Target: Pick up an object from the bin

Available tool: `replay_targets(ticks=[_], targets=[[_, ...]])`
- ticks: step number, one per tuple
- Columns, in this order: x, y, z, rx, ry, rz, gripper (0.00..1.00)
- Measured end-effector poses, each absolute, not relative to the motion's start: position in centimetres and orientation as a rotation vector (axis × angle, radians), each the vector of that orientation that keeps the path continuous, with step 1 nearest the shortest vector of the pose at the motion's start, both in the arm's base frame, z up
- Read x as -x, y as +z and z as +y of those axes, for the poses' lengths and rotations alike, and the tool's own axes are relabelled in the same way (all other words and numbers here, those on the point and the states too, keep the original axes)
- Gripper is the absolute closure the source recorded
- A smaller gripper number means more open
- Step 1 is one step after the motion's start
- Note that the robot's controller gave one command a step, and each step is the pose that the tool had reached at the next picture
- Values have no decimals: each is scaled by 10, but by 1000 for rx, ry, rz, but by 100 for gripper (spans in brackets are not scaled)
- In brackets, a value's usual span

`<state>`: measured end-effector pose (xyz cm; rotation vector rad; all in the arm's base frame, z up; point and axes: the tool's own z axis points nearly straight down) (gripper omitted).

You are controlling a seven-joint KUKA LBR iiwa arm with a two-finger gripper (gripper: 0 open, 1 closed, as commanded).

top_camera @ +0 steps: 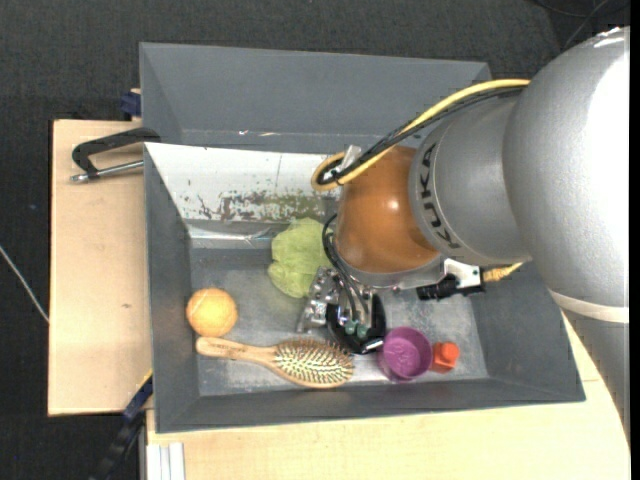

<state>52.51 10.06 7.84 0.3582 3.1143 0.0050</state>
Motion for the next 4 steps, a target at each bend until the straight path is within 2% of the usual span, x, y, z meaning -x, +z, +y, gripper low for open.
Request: replay_targets(ticks=[1, 2, 3, 4], targets=[[-526, 114, 101, -366, 1, 3123, 100], [-516, 175, 115, -261, 0, 3131, 100], [-515, 221, 120, -222, 6, 3127, 100], [-539, 210, 124, -234, 7, 3120, 100]])
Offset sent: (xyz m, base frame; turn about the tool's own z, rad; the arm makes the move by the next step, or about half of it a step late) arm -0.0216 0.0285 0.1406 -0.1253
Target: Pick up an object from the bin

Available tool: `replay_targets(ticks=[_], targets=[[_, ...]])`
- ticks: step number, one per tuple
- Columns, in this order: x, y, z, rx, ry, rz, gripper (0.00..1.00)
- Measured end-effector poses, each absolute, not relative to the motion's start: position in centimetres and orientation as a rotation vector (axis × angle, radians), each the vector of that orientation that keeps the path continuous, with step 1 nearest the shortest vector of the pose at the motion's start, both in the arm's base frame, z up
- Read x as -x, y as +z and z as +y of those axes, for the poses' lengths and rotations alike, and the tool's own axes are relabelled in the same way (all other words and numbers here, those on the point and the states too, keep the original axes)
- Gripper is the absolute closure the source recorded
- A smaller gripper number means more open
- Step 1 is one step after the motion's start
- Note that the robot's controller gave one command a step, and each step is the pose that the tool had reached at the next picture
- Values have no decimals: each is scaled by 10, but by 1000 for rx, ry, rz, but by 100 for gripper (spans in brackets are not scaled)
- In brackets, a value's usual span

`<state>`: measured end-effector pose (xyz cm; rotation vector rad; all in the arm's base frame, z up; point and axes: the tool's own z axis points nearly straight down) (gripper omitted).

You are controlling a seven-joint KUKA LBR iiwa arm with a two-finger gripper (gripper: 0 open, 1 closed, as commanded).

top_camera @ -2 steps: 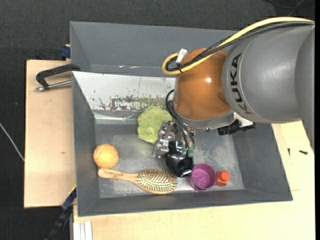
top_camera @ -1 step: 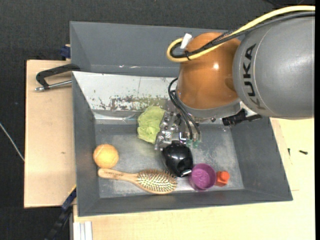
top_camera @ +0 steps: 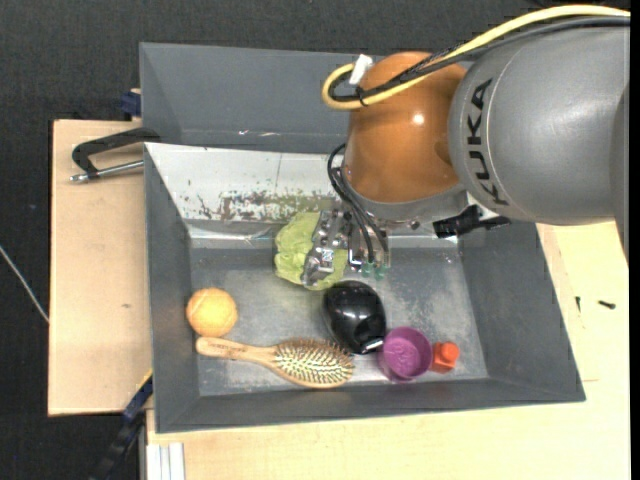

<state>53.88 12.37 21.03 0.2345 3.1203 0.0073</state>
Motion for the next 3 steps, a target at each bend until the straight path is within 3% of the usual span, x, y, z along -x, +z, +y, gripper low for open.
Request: replay_targets(ticks=[1, 2, 3], targets=[[-575, 186, 118, -198, 4, 3128, 100], [-577, 178, 124, -202, 2, 3130, 100], [-570, 258, 131, -210, 4, 3129, 100]])
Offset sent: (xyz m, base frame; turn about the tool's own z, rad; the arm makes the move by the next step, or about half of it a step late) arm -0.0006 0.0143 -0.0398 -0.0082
